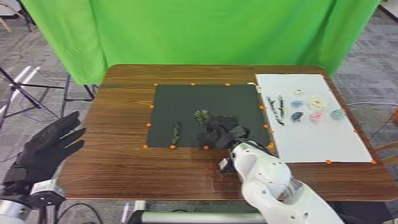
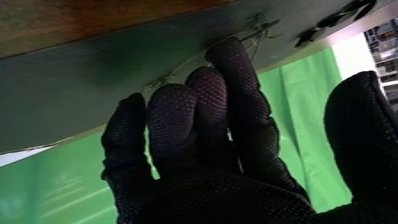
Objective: Arrange flowers
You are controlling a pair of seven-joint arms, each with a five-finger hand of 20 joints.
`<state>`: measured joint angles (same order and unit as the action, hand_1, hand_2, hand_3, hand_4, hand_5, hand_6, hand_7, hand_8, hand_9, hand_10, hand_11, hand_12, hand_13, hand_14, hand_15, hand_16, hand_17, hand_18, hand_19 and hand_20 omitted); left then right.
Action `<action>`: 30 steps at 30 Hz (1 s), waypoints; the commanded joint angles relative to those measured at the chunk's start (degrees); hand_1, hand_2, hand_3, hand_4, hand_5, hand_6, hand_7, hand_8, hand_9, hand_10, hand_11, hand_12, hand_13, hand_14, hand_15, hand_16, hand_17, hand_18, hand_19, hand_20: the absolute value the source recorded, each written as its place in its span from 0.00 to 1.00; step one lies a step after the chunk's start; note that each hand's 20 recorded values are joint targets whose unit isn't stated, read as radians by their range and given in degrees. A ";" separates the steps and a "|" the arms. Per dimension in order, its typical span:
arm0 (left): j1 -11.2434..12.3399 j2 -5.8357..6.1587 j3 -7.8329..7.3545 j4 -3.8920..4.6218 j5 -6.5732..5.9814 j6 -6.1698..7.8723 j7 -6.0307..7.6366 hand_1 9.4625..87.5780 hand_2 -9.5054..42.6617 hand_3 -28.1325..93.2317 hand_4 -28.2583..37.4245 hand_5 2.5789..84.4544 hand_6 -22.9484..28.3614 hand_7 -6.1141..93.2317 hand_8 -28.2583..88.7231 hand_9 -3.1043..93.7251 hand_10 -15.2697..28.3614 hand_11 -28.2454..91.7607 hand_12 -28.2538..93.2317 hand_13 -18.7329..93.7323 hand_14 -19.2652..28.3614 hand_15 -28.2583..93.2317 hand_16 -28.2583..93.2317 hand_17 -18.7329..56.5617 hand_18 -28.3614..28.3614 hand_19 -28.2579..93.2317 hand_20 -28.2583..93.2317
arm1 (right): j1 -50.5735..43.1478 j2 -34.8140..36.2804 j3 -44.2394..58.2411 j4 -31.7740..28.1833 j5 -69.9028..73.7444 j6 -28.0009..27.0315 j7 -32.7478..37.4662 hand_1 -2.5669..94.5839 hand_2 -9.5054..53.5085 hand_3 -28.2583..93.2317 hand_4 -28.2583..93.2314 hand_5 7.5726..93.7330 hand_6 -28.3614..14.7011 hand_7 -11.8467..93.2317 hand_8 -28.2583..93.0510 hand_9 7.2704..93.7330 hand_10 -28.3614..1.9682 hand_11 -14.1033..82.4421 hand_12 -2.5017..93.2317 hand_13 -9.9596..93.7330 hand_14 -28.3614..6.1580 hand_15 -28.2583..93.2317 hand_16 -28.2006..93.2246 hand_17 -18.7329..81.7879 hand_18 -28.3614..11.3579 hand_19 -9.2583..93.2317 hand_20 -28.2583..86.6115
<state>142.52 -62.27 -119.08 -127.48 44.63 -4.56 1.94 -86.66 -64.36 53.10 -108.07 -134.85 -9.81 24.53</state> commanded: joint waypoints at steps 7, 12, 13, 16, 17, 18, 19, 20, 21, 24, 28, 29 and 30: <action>0.68 -0.52 -0.27 0.00 -0.09 -0.12 -0.18 0.19 0.05 0.81 0.03 0.28 0.48 0.25 0.16 0.23 0.56 0.34 0.39 0.30 0.65 0.39 0.29 0.11 0.80 0.51 0.32 | -1.77 2.20 0.08 -1.12 -0.62 -0.99 -1.33 0.15 0.29 0.90 0.05 0.60 0.55 0.53 0.12 0.53 0.33 0.78 0.54 0.53 0.28 0.93 0.52 0.29 0.11 0.79 0.76; 0.54 -0.59 -0.24 -0.01 0.02 -0.09 -0.33 0.19 0.05 0.81 0.03 0.28 0.48 0.25 0.16 0.23 0.56 0.34 0.39 0.30 0.65 0.39 0.29 0.11 0.80 0.51 0.32 | -2.38 1.97 0.37 -1.50 -0.49 -0.99 -1.62 0.15 0.28 0.90 0.05 0.60 0.55 0.53 0.12 0.53 0.34 0.78 0.54 0.53 0.27 0.93 0.52 0.29 0.11 0.79 0.76; 0.76 -0.72 -0.33 -0.06 0.04 -0.17 -0.14 0.19 0.05 0.80 0.03 0.28 0.48 0.25 0.16 0.23 0.56 0.34 0.39 0.30 0.65 0.39 0.29 0.11 0.80 0.51 0.32 | -2.43 1.92 0.44 -1.61 -0.38 -1.14 -1.83 0.14 0.28 0.90 0.05 0.60 0.55 0.53 0.12 0.53 0.34 0.78 0.54 0.53 0.27 0.93 0.52 0.29 0.11 0.79 0.76; 0.50 -0.84 -0.30 -0.06 0.09 -0.21 -0.39 0.19 0.05 0.80 0.03 0.28 0.48 0.25 0.16 0.23 0.56 0.34 0.39 0.30 0.65 0.39 0.29 0.11 0.80 0.51 0.32 | -2.56 1.99 0.46 -1.88 -0.30 -0.12 -2.09 0.14 0.28 0.90 0.05 0.60 0.55 0.53 0.12 0.53 0.34 0.78 0.54 0.53 0.28 0.93 0.52 0.29 0.11 0.79 0.76; 0.50 -0.82 -0.25 -0.05 0.08 -0.21 -0.41 0.19 0.05 0.80 0.03 0.28 0.48 0.25 0.16 0.23 0.56 0.34 0.39 0.30 0.65 0.39 0.29 0.11 0.80 0.51 0.32 | -2.48 1.83 0.58 -1.89 0.11 0.02 -1.98 0.14 0.28 0.90 0.05 0.60 0.55 0.53 0.12 0.53 0.34 0.78 0.54 0.53 0.28 0.93 0.52 0.29 0.11 0.79 0.76; 0.52 -0.89 -0.32 -0.04 0.10 -0.31 -0.46 0.19 0.05 0.80 0.03 0.28 0.48 0.25 0.16 0.23 0.56 0.34 0.39 0.30 0.65 0.39 0.29 0.11 0.80 0.51 0.32 | -2.40 1.73 0.73 -1.88 0.26 0.24 -1.99 0.14 0.28 0.90 0.05 0.59 0.55 0.53 0.12 0.53 0.34 0.78 0.54 0.53 0.28 0.93 0.52 0.29 0.11 0.79 0.76; 0.54 -0.87 -0.25 -0.05 0.12 -0.23 -0.37 0.19 0.05 0.80 0.03 0.28 0.48 0.25 0.16 0.23 0.56 0.35 0.39 0.30 0.65 0.39 0.29 0.11 0.80 0.51 0.32 | -2.37 1.73 0.81 -1.88 0.38 1.01 -2.13 0.15 0.28 0.90 0.05 0.59 0.55 0.53 0.12 0.53 0.35 0.78 0.54 0.53 0.28 0.93 0.51 0.29 0.11 0.79 0.76; 0.61 -0.89 -0.25 -0.07 0.10 -0.22 -0.29 0.19 0.05 0.80 0.03 0.28 0.48 0.25 0.16 0.23 0.56 0.35 0.39 0.30 0.65 0.39 0.29 0.11 0.80 0.51 0.32 | -2.37 1.75 0.97 -1.91 0.59 1.77 -2.25 0.14 0.28 0.90 0.04 0.59 0.55 0.52 0.12 0.53 0.35 0.78 0.54 0.53 0.28 0.93 0.51 0.29 0.11 0.79 0.76; 0.54 -0.93 -0.26 -0.07 0.15 -0.24 -0.41 0.19 0.05 0.80 0.03 0.28 0.48 0.25 0.16 0.23 0.56 0.35 0.39 0.30 0.65 0.39 0.29 0.11 0.80 0.51 0.32 | -2.38 1.68 1.24 -2.02 0.91 2.49 -2.24 0.14 0.28 0.90 0.04 0.58 0.55 0.52 0.12 0.53 0.35 0.78 0.54 0.53 0.28 0.93 0.51 0.29 0.11 0.79 0.76; 0.67 -0.77 -0.29 -0.06 0.02 -0.21 -0.30 0.19 0.05 0.80 0.03 0.28 0.48 0.25 0.16 0.23 0.56 0.35 0.39 0.30 0.65 0.39 0.29 0.11 0.80 0.51 0.32 | -2.10 1.63 1.58 -2.12 1.23 4.57 -2.35 0.14 0.28 0.90 0.04 0.57 0.55 0.52 0.12 0.52 0.34 0.78 0.54 0.53 0.29 0.93 0.51 0.30 0.11 0.79 0.76; 0.63 -0.90 -0.23 -0.03 0.11 -0.27 -0.29 0.19 0.05 0.80 0.03 0.28 0.48 0.25 0.16 0.23 0.56 0.35 0.39 0.30 0.65 0.39 0.29 0.11 0.80 0.51 0.32 | -1.94 1.34 2.34 -2.29 1.26 6.50 -2.48 0.14 0.28 0.90 0.04 0.57 0.55 0.52 0.12 0.52 0.35 0.78 0.54 0.53 0.29 0.93 0.51 0.30 0.11 0.79 0.76; 0.53 -0.86 -0.23 -0.02 0.07 -0.32 -0.45 0.19 0.05 0.80 0.03 0.28 0.48 0.25 0.16 0.23 0.56 0.35 0.39 0.30 0.65 0.39 0.29 0.11 0.80 0.51 0.32 | -1.99 1.45 2.48 -2.48 1.08 7.15 -2.25 0.14 0.28 0.90 0.04 0.57 0.55 0.52 0.12 0.52 0.35 0.78 0.54 0.53 0.29 0.93 0.51 0.30 0.11 0.79 0.76; 0.66 -0.90 -0.26 -0.08 0.10 -0.26 -0.28 0.19 0.05 0.80 0.03 0.28 0.48 0.25 0.16 0.23 0.56 0.35 0.39 0.30 0.65 0.39 0.29 0.11 0.80 0.51 0.32 | -1.66 1.53 2.56 -2.44 0.83 7.46 -1.98 0.14 0.28 0.90 0.04 0.57 0.54 0.52 0.12 0.52 0.35 0.78 0.54 0.53 0.29 0.93 0.51 0.30 0.11 0.79 0.76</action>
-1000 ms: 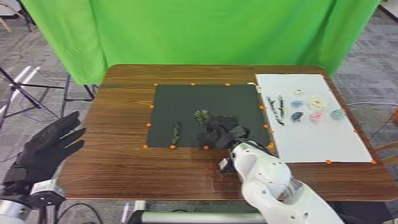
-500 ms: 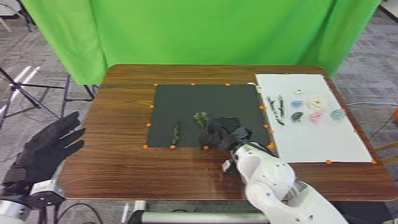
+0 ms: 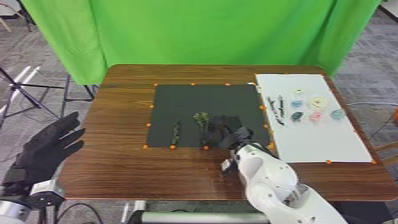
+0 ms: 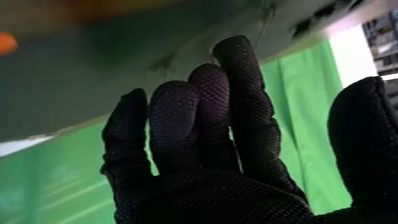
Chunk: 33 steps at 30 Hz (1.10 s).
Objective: Arrange flowers
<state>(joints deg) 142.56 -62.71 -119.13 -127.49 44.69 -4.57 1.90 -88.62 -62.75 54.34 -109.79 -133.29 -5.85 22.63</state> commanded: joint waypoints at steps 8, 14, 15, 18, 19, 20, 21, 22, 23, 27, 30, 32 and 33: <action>0.64 -0.63 -0.21 -0.14 0.17 -0.21 0.03 0.19 0.05 0.80 0.03 0.29 0.48 0.25 0.16 0.23 0.56 0.35 0.39 0.30 0.65 0.39 0.29 0.11 0.80 0.51 0.32 | 5.31 2.95 3.78 3.71 -5.98 8.63 13.17 0.21 0.18 0.90 0.04 0.55 0.56 0.53 0.12 0.54 0.42 0.78 0.51 0.56 0.33 0.93 0.50 0.32 0.13 0.80 0.76; 1.00 -0.57 -0.13 -0.18 0.04 0.07 0.35 0.19 0.05 0.81 0.04 0.29 0.48 0.25 0.16 0.23 0.56 0.35 0.39 0.30 0.65 0.39 0.29 0.11 0.80 0.51 0.32 | 8.14 5.01 7.20 8.77 -10.76 12.75 21.89 0.70 0.12 0.13 0.16 0.61 0.64 0.54 0.13 0.62 0.54 0.78 0.55 0.61 0.50 0.92 0.56 0.36 0.27 0.83 0.78; 0.95 -0.62 -0.15 -0.18 0.10 0.01 0.37 0.19 0.05 0.81 0.04 0.29 0.48 0.25 0.16 0.23 0.56 0.35 0.39 0.30 0.65 0.39 0.29 0.11 0.80 0.51 0.32 | 8.01 5.56 7.58 9.06 -10.74 12.84 22.55 0.72 0.10 0.07 0.18 0.62 0.64 0.53 0.13 0.63 0.55 0.78 0.56 0.62 0.51 0.92 0.56 0.37 0.28 0.83 0.78; 0.94 -0.68 -0.14 -0.20 0.06 0.06 0.43 0.19 0.05 0.81 0.04 0.29 0.48 0.25 0.16 0.23 0.56 0.35 0.39 0.30 0.65 0.39 0.29 0.11 0.80 0.51 0.32 | 8.05 6.44 7.96 9.97 -10.74 11.25 23.57 0.64 0.04 0.17 0.16 0.64 0.63 0.55 0.12 0.66 0.53 0.79 0.54 0.65 0.48 0.92 0.55 0.39 0.19 0.86 0.77; 1.10 -0.66 -0.10 -0.25 0.07 0.08 0.59 0.19 0.05 0.81 0.04 0.29 0.48 0.25 0.16 0.23 0.56 0.35 0.39 0.30 0.65 0.39 0.29 0.11 0.80 0.51 0.32 | 8.01 6.69 7.90 10.09 -10.94 10.52 23.81 0.61 0.02 0.26 0.13 0.64 0.63 0.55 0.11 0.67 0.52 0.79 0.54 0.65 0.47 0.92 0.55 0.40 0.16 0.87 0.76; 0.94 -0.68 -0.06 -0.24 0.02 0.19 0.47 0.19 0.05 0.81 0.04 0.29 0.48 0.25 0.16 0.23 0.56 0.35 0.39 0.30 0.65 0.39 0.29 0.11 0.80 0.51 0.32 | 8.03 6.75 7.93 10.22 -10.88 9.61 24.00 0.58 0.01 0.35 0.08 0.65 0.62 0.55 0.11 0.67 0.51 0.78 0.54 0.66 0.46 0.92 0.55 0.40 0.14 0.87 0.76; 0.93 -0.64 0.03 -0.22 0.05 0.29 0.52 0.19 0.05 0.81 0.04 0.29 0.48 0.25 0.16 0.23 0.56 0.35 0.39 0.30 0.65 0.39 0.29 0.11 0.80 0.51 0.32 | 8.02 6.85 7.83 10.46 -10.67 9.21 24.03 0.52 0.00 0.50 0.03 0.65 0.61 0.54 0.11 0.66 0.50 0.78 0.54 0.65 0.45 0.91 0.55 0.40 0.13 0.87 0.75; 0.80 -0.70 0.00 -0.15 0.07 0.05 0.43 0.19 0.05 0.81 0.04 0.29 0.48 0.25 0.16 0.23 0.56 0.35 0.39 0.30 0.65 0.39 0.29 0.11 0.80 0.51 0.32 | 7.99 6.93 7.88 10.44 -10.18 7.97 24.09 0.47 0.00 0.59 0.01 0.65 0.61 0.53 0.11 0.66 0.50 0.78 0.54 0.65 0.45 0.91 0.55 0.40 0.12 0.87 0.75; 0.87 -0.76 0.09 -0.22 0.09 0.21 0.53 0.19 0.05 0.81 0.04 0.29 0.48 0.25 0.16 0.23 0.56 0.35 0.39 0.30 0.65 0.39 0.29 0.11 0.80 0.51 0.32 | 7.96 6.87 7.93 10.57 -10.04 6.96 24.00 0.43 0.00 0.65 0.00 0.65 0.61 0.53 0.12 0.66 0.49 0.78 0.54 0.65 0.44 0.91 0.55 0.39 0.12 0.87 0.75; 0.71 -0.81 0.05 -0.16 0.12 -0.15 0.28 0.19 0.05 0.81 0.04 0.29 0.48 0.25 0.16 0.23 0.56 0.35 0.39 0.30 0.65 0.39 0.29 0.11 0.80 0.51 0.32 | 7.66 7.03 7.88 11.50 -9.03 4.33 23.61 0.38 0.00 0.69 0.00 0.64 0.61 0.52 0.12 0.65 0.48 0.77 0.54 0.64 0.43 0.91 0.54 0.39 0.11 0.87 0.75; 0.52 -0.93 0.12 -0.04 0.14 -0.09 0.23 0.19 0.05 0.81 0.03 0.29 0.48 0.25 0.16 0.23 0.56 0.34 0.39 0.30 0.65 0.39 0.29 0.11 0.80 0.51 0.32 | 7.58 7.16 7.55 12.50 -8.71 3.44 23.47 0.38 0.00 0.69 0.00 0.64 0.61 0.52 0.12 0.64 0.48 0.77 0.54 0.64 0.43 0.91 0.54 0.39 0.12 0.86 0.75; 0.63 -0.98 0.06 -0.07 0.09 -0.18 0.14 0.19 0.05 0.81 0.04 0.29 0.48 0.25 0.16 0.23 0.56 0.34 0.39 0.30 0.65 0.39 0.29 0.11 0.80 0.51 0.32 | 7.61 7.25 7.13 13.29 -8.81 3.42 23.61 0.38 0.00 0.69 0.00 0.64 0.61 0.52 0.12 0.64 0.48 0.77 0.53 0.63 0.43 0.91 0.54 0.39 0.12 0.86 0.75; 0.54 -0.95 0.08 -0.05 0.17 -0.29 0.10 0.19 0.05 0.81 0.04 0.29 0.48 0.25 0.16 0.23 0.56 0.34 0.39 0.30 0.65 0.39 0.29 0.11 0.80 0.51 0.32 | 7.59 7.28 7.07 13.42 -8.64 2.95 23.89 0.38 0.00 0.69 0.00 0.64 0.61 0.52 0.12 0.64 0.48 0.77 0.53 0.63 0.43 0.91 0.54 0.39 0.11 0.86 0.75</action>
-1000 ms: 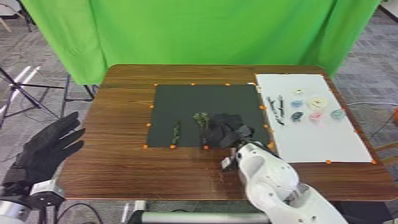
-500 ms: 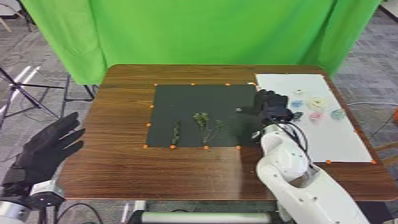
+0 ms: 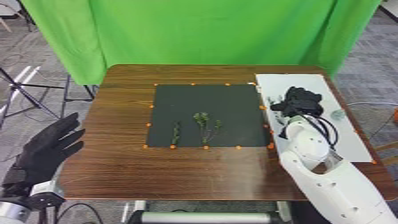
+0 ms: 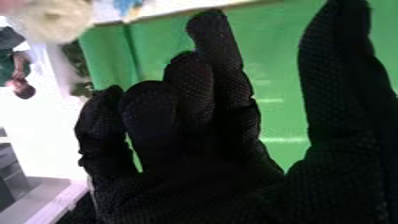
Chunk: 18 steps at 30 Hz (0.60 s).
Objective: Arrange flowers
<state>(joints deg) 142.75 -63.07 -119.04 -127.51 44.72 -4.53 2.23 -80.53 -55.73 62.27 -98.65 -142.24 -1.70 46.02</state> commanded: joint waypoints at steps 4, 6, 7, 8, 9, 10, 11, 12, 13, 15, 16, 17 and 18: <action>0.28 -0.63 -0.01 0.05 0.14 -0.61 -0.43 0.19 0.05 0.81 0.04 0.29 0.48 0.24 0.16 0.23 0.56 0.34 0.39 0.30 0.65 0.39 0.29 0.11 0.80 0.51 0.32 | -0.43 0.19 -1.41 3.31 0.36 -1.38 0.42 0.37 0.00 0.71 0.00 0.64 0.61 0.52 0.12 0.64 0.48 0.78 0.53 0.63 0.43 0.91 0.54 0.39 0.11 0.86 0.75; 0.21 -0.46 0.01 0.09 0.05 -0.57 -0.54 0.19 0.05 0.81 0.04 0.29 0.48 0.24 0.16 0.23 0.56 0.34 0.39 0.30 0.65 0.39 0.29 0.11 0.80 0.51 0.32 | -0.64 0.16 -1.49 3.56 0.21 -1.68 0.09 0.36 0.00 0.71 0.00 0.64 0.61 0.52 0.12 0.64 0.48 0.77 0.53 0.63 0.43 0.91 0.54 0.39 0.11 0.86 0.75; 0.18 -0.45 -0.03 0.10 0.07 -0.63 -0.66 0.19 0.05 0.81 0.04 0.29 0.48 0.24 0.16 0.23 0.56 0.34 0.39 0.30 0.65 0.39 0.29 0.11 0.80 0.51 0.32 | -0.23 -0.03 -2.02 3.98 0.12 -1.80 0.29 0.37 0.00 0.71 0.00 0.64 0.61 0.52 0.12 0.64 0.48 0.77 0.53 0.63 0.43 0.91 0.54 0.39 0.12 0.86 0.75; 0.18 -0.41 0.02 0.11 0.10 -0.60 -0.55 0.19 0.05 0.81 0.04 0.29 0.48 0.24 0.16 0.23 0.56 0.35 0.39 0.30 0.65 0.39 0.29 0.11 0.80 0.51 0.32 | -0.34 -0.05 -2.00 4.17 0.31 -1.75 -0.04 0.36 0.00 0.71 0.00 0.64 0.61 0.52 0.12 0.64 0.48 0.77 0.53 0.63 0.43 0.91 0.54 0.39 0.12 0.86 0.75; 0.11 -0.41 -0.02 0.13 0.06 -0.76 -0.65 0.19 0.05 0.81 0.04 0.29 0.48 0.24 0.16 0.23 0.56 0.35 0.39 0.30 0.65 0.39 0.29 0.11 0.80 0.51 0.32 | -0.22 -0.17 -2.21 4.32 0.58 -2.09 0.03 0.36 0.00 0.72 0.00 0.64 0.61 0.52 0.12 0.64 0.48 0.77 0.53 0.63 0.43 0.91 0.54 0.39 0.12 0.86 0.75; -0.05 -0.33 0.00 0.26 0.10 -0.90 -0.72 0.19 0.05 0.81 0.04 0.29 0.48 0.24 0.16 0.23 0.56 0.34 0.39 0.30 0.65 0.39 0.29 0.11 0.80 0.51 0.32 | -0.29 -0.21 -2.37 4.40 0.67 -1.94 -0.12 0.36 0.00 0.72 0.00 0.64 0.61 0.52 0.12 0.64 0.48 0.77 0.53 0.63 0.43 0.91 0.54 0.39 0.12 0.86 0.75; -0.08 -0.27 0.04 0.27 0.08 -0.83 -0.76 0.19 0.06 0.81 0.04 0.29 0.48 0.24 0.16 0.23 0.56 0.35 0.39 0.30 0.65 0.39 0.29 0.11 0.80 0.51 0.32 | -0.32 -0.17 -2.63 4.55 0.65 -1.68 -0.30 0.36 0.00 0.72 0.00 0.64 0.61 0.52 0.12 0.64 0.48 0.77 0.53 0.64 0.43 0.91 0.54 0.39 0.12 0.86 0.75; -0.19 -0.18 0.04 0.33 -0.03 -0.82 -0.92 0.19 0.06 0.81 0.03 0.29 0.48 0.25 0.16 0.23 0.56 0.35 0.39 0.30 0.65 0.39 0.29 0.11 0.80 0.51 0.32 | -0.18 -0.23 -3.04 4.83 0.39 -1.75 -0.49 0.37 0.00 0.72 0.00 0.64 0.61 0.52 0.12 0.65 0.48 0.77 0.53 0.64 0.43 0.91 0.53 0.39 0.12 0.86 0.75; -0.19 -0.21 0.03 0.34 -0.01 -0.83 -0.96 0.19 0.06 0.81 0.04 0.29 0.48 0.25 0.16 0.23 0.56 0.35 0.39 0.30 0.65 0.39 0.29 0.11 0.80 0.51 0.32 | -0.05 -0.28 -3.38 5.05 0.61 -1.69 -0.67 0.38 0.00 0.72 0.00 0.64 0.61 0.52 0.12 0.65 0.48 0.77 0.53 0.64 0.43 0.91 0.53 0.39 0.12 0.86 0.75; -0.20 -0.17 0.02 0.35 0.01 -0.92 -0.97 0.19 0.06 0.81 0.03 0.29 0.48 0.25 0.16 0.23 0.56 0.35 0.39 0.30 0.65 0.39 0.29 0.11 0.80 0.51 0.32 | 0.16 -0.36 -3.96 5.32 1.64 -2.15 -0.77 0.40 0.00 0.76 0.00 0.66 0.63 0.53 0.11 0.67 0.50 0.78 0.52 0.66 0.45 0.91 0.53 0.39 0.12 0.86 0.75; -0.21 -0.20 0.08 0.32 -0.03 -0.84 -1.05 0.19 0.06 0.81 0.03 0.29 0.48 0.25 0.16 0.24 0.56 0.35 0.39 0.30 0.65 0.39 0.29 0.11 0.80 0.51 0.32 | 0.23 -0.48 -4.14 5.54 2.17 -2.42 -0.96 0.40 0.00 0.79 0.00 0.67 0.64 0.53 0.11 0.68 0.51 0.77 0.52 0.66 0.46 0.91 0.53 0.40 0.12 0.87 0.75; -0.31 0.11 0.17 0.45 -0.16 -0.83 -0.99 0.19 0.06 0.80 0.03 0.29 0.48 0.25 0.16 0.24 0.56 0.35 0.39 0.30 0.65 0.39 0.29 0.11 0.80 0.51 0.32 | 0.22 -0.52 -4.28 5.67 2.71 -2.44 -1.22 0.42 0.00 0.80 0.00 0.68 0.65 0.53 0.20 0.70 0.52 0.77 0.52 0.67 0.47 0.91 0.53 0.40 0.12 0.87 0.75; -0.39 0.15 0.21 0.47 -0.14 -0.87 -1.07 0.19 0.07 0.80 0.03 0.29 0.48 0.25 0.16 0.24 0.56 0.35 0.39 0.30 0.65 0.39 0.29 0.11 0.80 0.51 0.32 | 0.05 -0.59 -4.33 5.71 2.96 -2.64 -1.53 0.44 0.00 0.79 0.00 0.69 0.65 0.53 0.27 0.71 0.54 0.77 0.52 0.68 0.48 0.91 0.53 0.41 0.12 0.87 0.75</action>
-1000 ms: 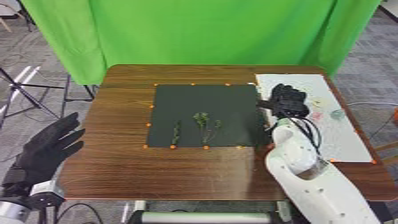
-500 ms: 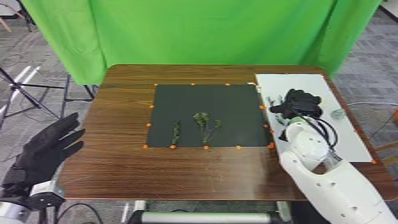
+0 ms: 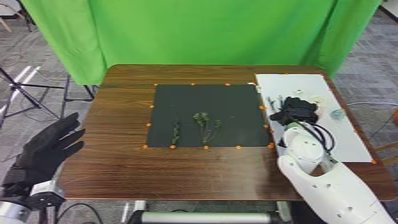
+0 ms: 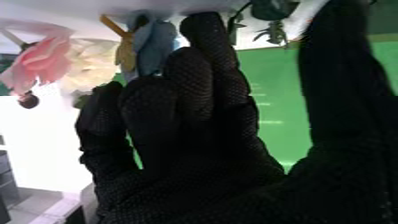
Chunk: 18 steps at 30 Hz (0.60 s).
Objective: Arrange flowers
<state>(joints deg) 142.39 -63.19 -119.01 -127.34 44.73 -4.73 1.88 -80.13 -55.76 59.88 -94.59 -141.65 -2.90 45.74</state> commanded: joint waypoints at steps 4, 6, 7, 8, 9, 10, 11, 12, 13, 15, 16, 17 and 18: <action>-0.06 0.44 0.07 0.35 -0.29 -0.70 -0.86 0.19 0.07 0.80 0.04 0.29 0.48 0.25 0.16 0.24 0.56 0.35 0.39 0.30 0.66 0.39 0.29 0.11 0.80 0.51 0.32 | -1.14 -0.79 -1.37 1.19 5.30 -2.45 -3.01 0.51 0.00 0.83 0.00 0.75 0.69 0.55 0.31 0.77 0.60 0.76 0.56 0.73 0.52 0.90 0.54 0.43 0.13 0.88 0.74; -0.02 0.51 0.05 0.37 -0.32 -0.68 -0.92 0.19 0.07 0.80 0.04 0.29 0.48 0.25 0.16 0.24 0.56 0.35 0.39 0.30 0.65 0.39 0.29 0.11 0.80 0.51 0.32 | -1.52 -0.93 -1.04 0.99 6.71 -2.81 -3.58 0.52 0.00 0.83 0.00 0.76 0.69 0.56 0.32 0.78 0.62 0.75 0.58 0.74 0.53 0.90 0.54 0.43 0.13 0.88 0.74; -0.04 0.57 0.05 0.38 -0.38 -0.68 -0.92 0.19 0.08 0.80 0.04 0.29 0.48 0.25 0.16 0.24 0.56 0.35 0.39 0.30 0.65 0.39 0.29 0.11 0.80 0.51 0.32 | -1.91 -1.02 -0.51 0.83 7.40 -3.03 -4.57 0.52 0.00 0.84 0.00 0.76 0.69 0.56 0.32 0.78 0.62 0.75 0.59 0.74 0.53 0.90 0.55 0.43 0.13 0.88 0.74; -0.01 0.52 0.05 0.38 -0.34 -0.70 -0.89 0.19 0.08 0.80 0.04 0.29 0.48 0.25 0.16 0.24 0.56 0.35 0.39 0.30 0.66 0.39 0.29 0.11 0.80 0.51 0.32 | -2.17 -1.00 -0.29 0.59 8.93 -2.72 -4.82 0.52 0.00 0.84 0.00 0.76 0.69 0.56 0.32 0.78 0.62 0.75 0.59 0.74 0.53 0.90 0.55 0.43 0.13 0.88 0.74; -0.01 0.55 0.11 0.42 -0.37 -0.72 -0.88 0.19 0.08 0.80 0.04 0.29 0.48 0.25 0.16 0.24 0.56 0.35 0.39 0.30 0.66 0.39 0.29 0.11 0.80 0.51 0.32 | -2.43 -1.10 0.00 0.39 10.03 -2.41 -4.83 0.52 0.00 0.86 0.00 0.76 0.68 0.57 0.33 0.78 0.62 0.74 0.61 0.74 0.53 0.90 0.55 0.43 0.13 0.88 0.75; -0.07 0.52 0.18 0.44 -0.31 -0.70 -0.87 0.19 0.08 0.80 0.04 0.29 0.48 0.25 0.16 0.24 0.56 0.35 0.39 0.30 0.66 0.39 0.29 0.11 0.80 0.51 0.32 | -2.87 -1.21 0.61 0.36 10.25 -2.34 -6.11 0.51 0.00 0.87 0.00 0.75 0.68 0.57 0.34 0.78 0.62 0.74 0.62 0.74 0.52 0.90 0.55 0.43 0.13 0.88 0.75; -0.16 0.52 0.18 0.48 -0.31 -0.82 -0.95 0.19 0.08 0.80 0.04 0.29 0.48 0.25 0.16 0.24 0.56 0.35 0.39 0.30 0.66 0.39 0.29 0.11 0.80 0.51 0.32 | -3.07 -1.00 0.51 0.36 10.41 -1.17 -6.55 0.51 0.00 0.89 0.00 0.75 0.68 0.58 0.34 0.78 0.62 0.73 0.65 0.74 0.52 0.90 0.56 0.43 0.14 0.88 0.75; -0.23 0.50 0.15 0.50 -0.31 -0.93 -1.04 0.19 0.08 0.80 0.04 0.29 0.48 0.25 0.16 0.24 0.56 0.35 0.39 0.30 0.66 0.39 0.29 0.11 0.80 0.51 0.32 | -3.25 -1.03 0.60 0.35 10.27 -0.54 -6.79 0.50 0.00 0.90 0.00 0.75 0.67 0.58 0.35 0.78 0.62 0.73 0.65 0.73 0.51 0.91 0.56 0.42 0.14 0.88 0.75; -0.21 0.62 0.21 0.51 -0.32 -0.85 -0.97 0.19 0.08 0.80 0.04 0.29 0.48 0.24 0.16 0.24 0.56 0.35 0.39 0.30 0.66 0.39 0.29 0.11 0.80 0.51 0.32 | -3.64 -1.00 0.95 0.19 10.54 0.26 -7.49 0.50 0.00 0.91 0.00 0.74 0.66 0.59 0.35 0.78 0.61 0.73 0.65 0.73 0.51 0.91 0.57 0.42 0.14 0.88 0.75; -0.02 1.03 0.24 0.53 -0.57 -0.68 -0.75 0.19 0.08 0.80 0.04 0.29 0.48 0.25 0.16 0.24 0.57 0.35 0.39 0.30 0.66 0.39 0.29 0.11 0.80 0.51 0.32 | -4.16 -0.85 1.23 -0.14 11.82 3.28 -7.97 0.48 0.00 0.92 0.03 0.73 0.65 0.61 0.36 0.78 0.61 0.75 0.65 0.73 0.50 0.92 0.57 0.42 0.14 0.88 0.75; 0.06 1.03 0.26 0.50 -0.51 -0.60 -0.62 0.19 0.08 0.80 0.04 0.29 0.48 0.24 0.16 0.24 0.56 0.35 0.39 0.30 0.66 0.39 0.29 0.11 0.80 0.51 0.32 | -4.37 -0.80 1.52 -0.44 12.36 4.12 -8.18 0.47 0.00 0.92 0.05 0.72 0.64 0.63 0.36 0.78 0.59 0.79 0.63 0.73 0.48 0.93 0.57 0.42 0.14 0.88 0.76; 0.05 1.00 0.22 0.48 -0.52 -0.64 -0.71 0.19 0.08 0.80 0.04 0.29 0.48 0.24 0.16 0.24 0.56 0.35 0.39 0.30 0.66 0.39 0.29 0.11 0.80 0.51 0.32 | -4.57 -0.71 1.66 -0.80 12.45 5.28 -7.93 0.47 0.00 0.93 0.06 0.72 0.63 0.64 0.36 0.78 0.59 0.80 0.63 0.73 0.48 0.94 0.58 0.42 0.13 0.89 0.76; 0.14 0.98 0.18 0.44 -0.56 -0.67 -0.62 0.19 0.08 0.80 0.04 0.29 0.48 0.24 0.16 0.24 0.56 0.35 0.39 0.30 0.66 0.39 0.29 0.11 0.80 0.51 0.32 | -4.85 -0.76 2.00 -1.09 12.07 6.30 -8.02 0.46 0.00 0.93 0.07 0.72 0.62 0.65 0.37 0.78 0.58 0.80 0.63 0.73 0.47 0.94 0.58 0.42 0.13 0.89 0.76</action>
<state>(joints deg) 141.97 -62.59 -118.86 -126.99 44.59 -4.88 1.44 -80.59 -56.11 62.42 -95.29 -130.84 -2.23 38.59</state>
